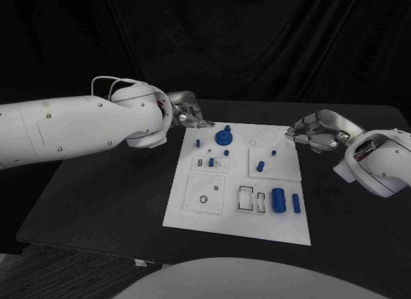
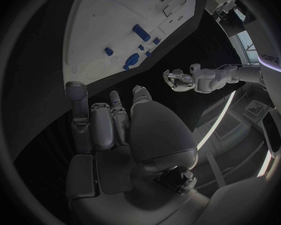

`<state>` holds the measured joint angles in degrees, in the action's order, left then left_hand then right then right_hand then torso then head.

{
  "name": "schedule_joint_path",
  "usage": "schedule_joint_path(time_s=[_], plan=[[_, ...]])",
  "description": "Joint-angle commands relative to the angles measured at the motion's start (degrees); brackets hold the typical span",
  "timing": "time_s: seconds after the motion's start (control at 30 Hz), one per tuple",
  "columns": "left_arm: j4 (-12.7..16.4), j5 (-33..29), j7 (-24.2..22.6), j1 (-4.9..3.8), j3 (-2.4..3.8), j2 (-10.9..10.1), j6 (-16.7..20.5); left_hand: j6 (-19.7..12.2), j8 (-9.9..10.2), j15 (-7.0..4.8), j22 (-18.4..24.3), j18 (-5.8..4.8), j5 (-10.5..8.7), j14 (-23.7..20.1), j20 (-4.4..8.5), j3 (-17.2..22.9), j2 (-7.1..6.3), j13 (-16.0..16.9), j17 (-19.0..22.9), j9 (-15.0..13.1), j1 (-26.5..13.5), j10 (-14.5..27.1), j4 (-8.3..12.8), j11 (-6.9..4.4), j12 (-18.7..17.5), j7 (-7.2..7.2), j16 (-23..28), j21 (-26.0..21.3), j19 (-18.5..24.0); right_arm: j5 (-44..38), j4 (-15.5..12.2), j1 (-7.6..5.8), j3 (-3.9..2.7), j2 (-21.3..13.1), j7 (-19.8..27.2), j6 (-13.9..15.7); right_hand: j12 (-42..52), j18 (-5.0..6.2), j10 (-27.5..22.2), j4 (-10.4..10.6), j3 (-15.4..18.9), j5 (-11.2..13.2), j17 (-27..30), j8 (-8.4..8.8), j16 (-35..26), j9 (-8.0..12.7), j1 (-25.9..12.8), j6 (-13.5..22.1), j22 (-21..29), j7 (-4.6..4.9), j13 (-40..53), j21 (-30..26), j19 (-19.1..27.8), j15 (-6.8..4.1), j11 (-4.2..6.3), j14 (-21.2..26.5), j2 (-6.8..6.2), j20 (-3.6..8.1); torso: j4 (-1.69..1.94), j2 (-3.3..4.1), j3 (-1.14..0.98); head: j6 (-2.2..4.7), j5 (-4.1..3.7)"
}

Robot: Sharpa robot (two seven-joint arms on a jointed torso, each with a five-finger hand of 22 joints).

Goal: Assemble the parts on the task board

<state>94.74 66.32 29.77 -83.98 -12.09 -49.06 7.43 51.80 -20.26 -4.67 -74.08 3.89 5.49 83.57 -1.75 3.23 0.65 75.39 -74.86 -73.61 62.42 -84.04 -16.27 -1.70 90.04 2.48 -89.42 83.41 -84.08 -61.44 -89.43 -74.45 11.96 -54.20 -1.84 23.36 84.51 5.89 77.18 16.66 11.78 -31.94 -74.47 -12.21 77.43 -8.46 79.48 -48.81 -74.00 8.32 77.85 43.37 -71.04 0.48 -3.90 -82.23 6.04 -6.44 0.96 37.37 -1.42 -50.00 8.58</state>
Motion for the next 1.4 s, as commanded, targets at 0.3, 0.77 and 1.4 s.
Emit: schedule_joint_path(time_s=[0.3,0.77,1.4], plan=[[-12.9,-12.0,-2.2,-2.28,-0.05,6.1,-22.0,-1.8,1.8,1.02,-14.5,-2.81,0.14,6.4,-0.83,-6.7,1.51,14.6,-15.1,2.0,1.7,-6.0,-0.3,1.09,0.0,1.02,-0.6,1.9,-4.0,-0.3,-0.4,0.10,-0.04,0.4,1.4,1.7,0.2,1.47,3.6,-0.1,0.3,-0.6,-6.6,-0.50,2.8,0.7,0.9,-0.2,-6.4,-0.32,5.3,6.2,-3.7,-0.73,0.45,-2.2,0.58,0.48,-0.06,0.05,-0.25,0.00,-0.17],[-28.4,-12.1,-1.5,0.23,-0.06,14.1,-26.1,3.8,6.6,1.10,-14.5,-2.81,1.68,6.4,-1.08,-9.6,2.41,14.6,-15.1,11.4,3.5,-6.0,-0.2,1.08,0.0,0.84,-0.6,2.1,-4.0,-0.3,-0.6,0.13,-0.04,0.8,1.4,0.8,0.9,1.06,5.0,-0.2,0.2,-0.7,-7.3,-0.58,3.8,0.8,0.9,-0.4,-6.9,-0.46,6.0,8.7,-5.2,-0.95,0.58,-3.0,0.56,0.73,0.11,0.31,0.28,0.00,-0.26],[-33.9,-11.4,-0.9,3.08,-0.05,17.0,-27.4,4.4,8.0,1.02,-14.3,-2.65,3.35,6.4,-0.96,-10.1,2.51,14.6,-15.1,13.1,4.8,-6.0,-0.1,1.02,0.0,0.83,-0.6,1.3,-3.7,-0.3,-0.6,0.13,-0.04,0.8,1.0,0.3,0.9,0.94,5.1,-0.3,0.0,-0.8,-7.8,-0.56,4.3,0.8,1.2,-0.4,-7.1,-0.49,6.1,9.4,-5.6,-1.00,0.61,-3.3,0.60,0.78,0.05,0.26,0.21,0.00,-0.13]])
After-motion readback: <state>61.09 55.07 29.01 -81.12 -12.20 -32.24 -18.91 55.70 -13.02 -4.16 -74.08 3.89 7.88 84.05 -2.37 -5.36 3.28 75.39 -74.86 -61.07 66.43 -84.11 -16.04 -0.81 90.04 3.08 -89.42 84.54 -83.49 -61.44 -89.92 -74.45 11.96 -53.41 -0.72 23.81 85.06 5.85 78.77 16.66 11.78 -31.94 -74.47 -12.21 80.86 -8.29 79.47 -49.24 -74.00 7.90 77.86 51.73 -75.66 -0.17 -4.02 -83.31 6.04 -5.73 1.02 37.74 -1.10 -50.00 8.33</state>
